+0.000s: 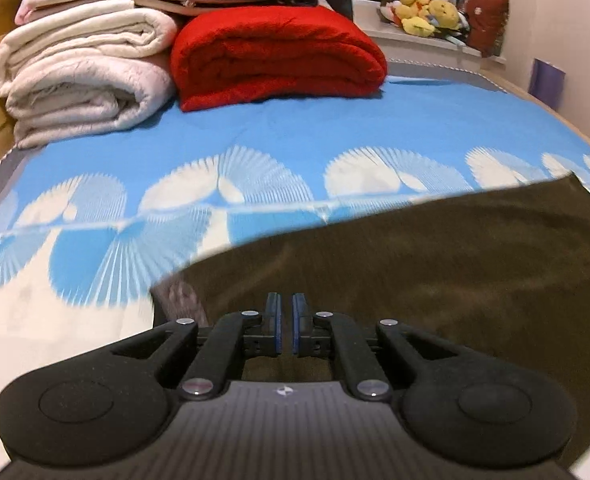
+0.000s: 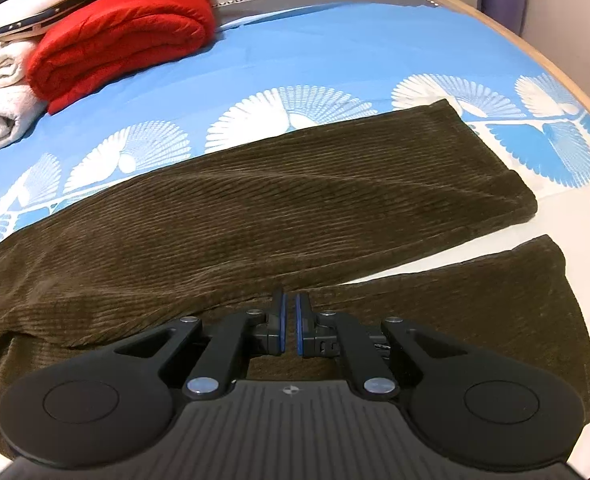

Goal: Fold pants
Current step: 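Smooth the pant legs flat with both closed tools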

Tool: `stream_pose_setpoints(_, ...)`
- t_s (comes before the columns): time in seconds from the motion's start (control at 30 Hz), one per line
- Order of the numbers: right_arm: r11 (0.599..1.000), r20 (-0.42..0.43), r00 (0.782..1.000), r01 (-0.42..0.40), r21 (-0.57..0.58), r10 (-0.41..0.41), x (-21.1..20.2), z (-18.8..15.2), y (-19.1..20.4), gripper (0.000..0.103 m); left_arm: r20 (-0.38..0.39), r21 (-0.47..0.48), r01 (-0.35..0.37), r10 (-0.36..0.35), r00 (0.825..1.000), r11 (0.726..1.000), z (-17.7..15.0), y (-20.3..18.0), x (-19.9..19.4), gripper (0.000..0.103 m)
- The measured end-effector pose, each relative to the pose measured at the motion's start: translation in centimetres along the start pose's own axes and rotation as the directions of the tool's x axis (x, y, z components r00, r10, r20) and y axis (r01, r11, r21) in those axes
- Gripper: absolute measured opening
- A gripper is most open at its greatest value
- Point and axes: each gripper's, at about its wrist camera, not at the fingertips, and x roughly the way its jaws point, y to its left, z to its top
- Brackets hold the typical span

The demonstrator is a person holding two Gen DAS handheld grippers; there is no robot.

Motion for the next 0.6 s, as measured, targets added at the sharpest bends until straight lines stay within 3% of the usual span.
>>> stream_pose_setpoints(0.07,1.000,0.008,1.000,-0.007,-0.011,0.007,0.1,0.3,0.1,0.005,-0.002,-0.004,-0.021,0.021,1.000,1.000,1.9,0.3,3.2,0.013)
stream_pose_setpoints(0.13,0.999,0.016,1.000,-0.012,-0.042,0.013,0.1,0.5,0.3,0.005,-0.023,0.000,-0.061,0.061,0.998,0.998,3.1,0.4,6.4,0.031)
stream_pose_setpoints(0.17,0.998,0.017,1.000,-0.013,-0.057,0.014,0.2,0.6,0.3,0.005,-0.036,0.004,-0.079,0.079,0.996,0.997,3.6,0.5,7.8,0.047)
stream_pose_setpoints(0.2,0.997,0.015,1.000,-0.012,-0.070,0.013,0.4,0.7,0.3,0.005,-0.052,0.013,-0.100,0.101,0.994,0.995,4.0,0.4,9.6,0.054)
stream_pose_setpoints(0.43,0.998,0.012,1.000,-0.002,-0.057,0.003,1.4,1.9,-1.8,0.005,-0.187,0.139,-0.143,0.167,0.968,0.980,4.5,0.6,18.3,0.062)
stream_pose_setpoints(0.5,0.999,0.008,1.000,0.001,-0.051,-0.001,1.7,2.0,-2.6,0.005,-0.228,0.188,-0.152,0.193,0.954,0.970,4.5,0.8,20.2,0.080)
stream_pose_setpoints(0.53,0.999,0.005,1.000,0.003,-0.051,-0.002,1.8,2.0,-2.8,0.005,-0.230,0.201,-0.155,0.201,0.952,0.967,4.4,1.0,20.6,0.085)
stream_pose_setpoints(0.57,0.999,0.001,1.000,0.004,-0.052,-0.004,1.9,2.0,-3.1,0.005,-0.242,0.210,-0.142,0.192,0.951,0.967,4.6,1.3,21.0,0.085)
stream_pose_setpoints(0.6,0.999,-0.001,1.000,0.006,-0.054,-0.006,2.1,2.1,-3.3,0.005,-0.265,0.198,-0.109,0.160,0.951,0.974,4.8,1.8,21.2,0.078)
